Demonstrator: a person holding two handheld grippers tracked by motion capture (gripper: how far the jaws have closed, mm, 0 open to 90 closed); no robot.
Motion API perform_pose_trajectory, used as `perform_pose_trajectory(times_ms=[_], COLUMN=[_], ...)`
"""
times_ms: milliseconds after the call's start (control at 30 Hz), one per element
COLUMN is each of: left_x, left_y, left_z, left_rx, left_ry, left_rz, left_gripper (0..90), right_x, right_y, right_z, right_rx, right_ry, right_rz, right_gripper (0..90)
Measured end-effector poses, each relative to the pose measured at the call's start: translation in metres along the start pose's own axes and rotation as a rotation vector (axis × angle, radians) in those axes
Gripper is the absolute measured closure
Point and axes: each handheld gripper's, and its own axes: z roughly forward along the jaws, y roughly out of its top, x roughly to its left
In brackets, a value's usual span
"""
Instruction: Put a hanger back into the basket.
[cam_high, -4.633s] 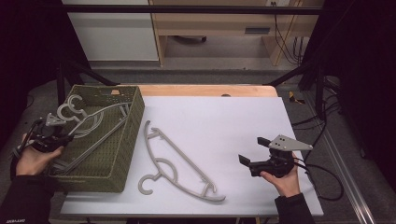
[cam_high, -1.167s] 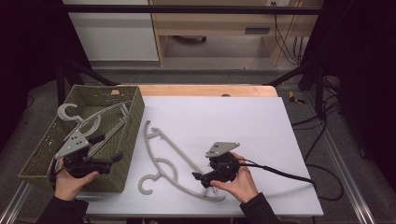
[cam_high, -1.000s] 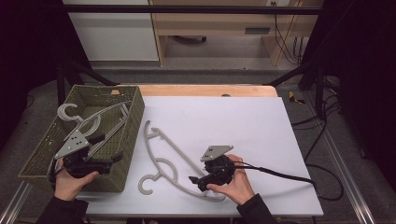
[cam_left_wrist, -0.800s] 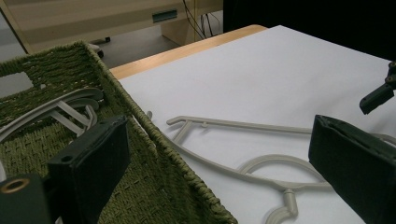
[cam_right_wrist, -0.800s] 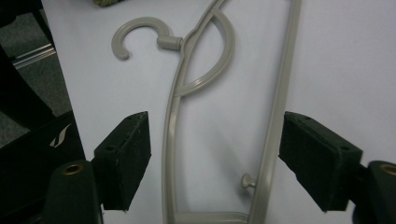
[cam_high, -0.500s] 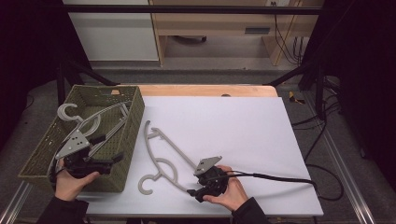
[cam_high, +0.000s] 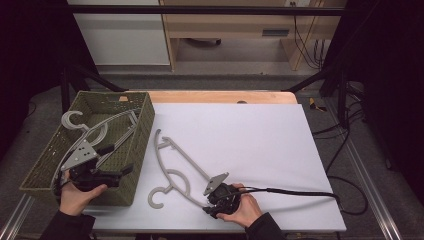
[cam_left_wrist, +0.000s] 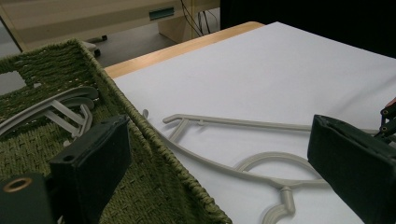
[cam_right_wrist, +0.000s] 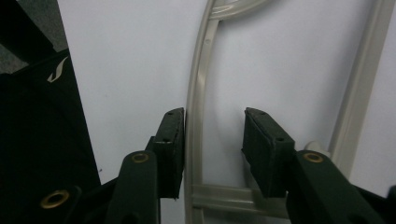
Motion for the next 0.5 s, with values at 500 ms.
perform_pose_trajectory(times_ms=[500], left_x=[-0.0026], left_y=[-0.0004], left_z=[0.0024], left_rx=[0.007], left_ry=[-0.014], left_rz=[0.008], left_gripper=[5.9], right_x=[-0.0078], right_y=[-0.0004], right_z=[-0.0062], right_rx=[0.061], right_ry=[0.014], right_rz=[-0.018], right_gripper=[82.2])
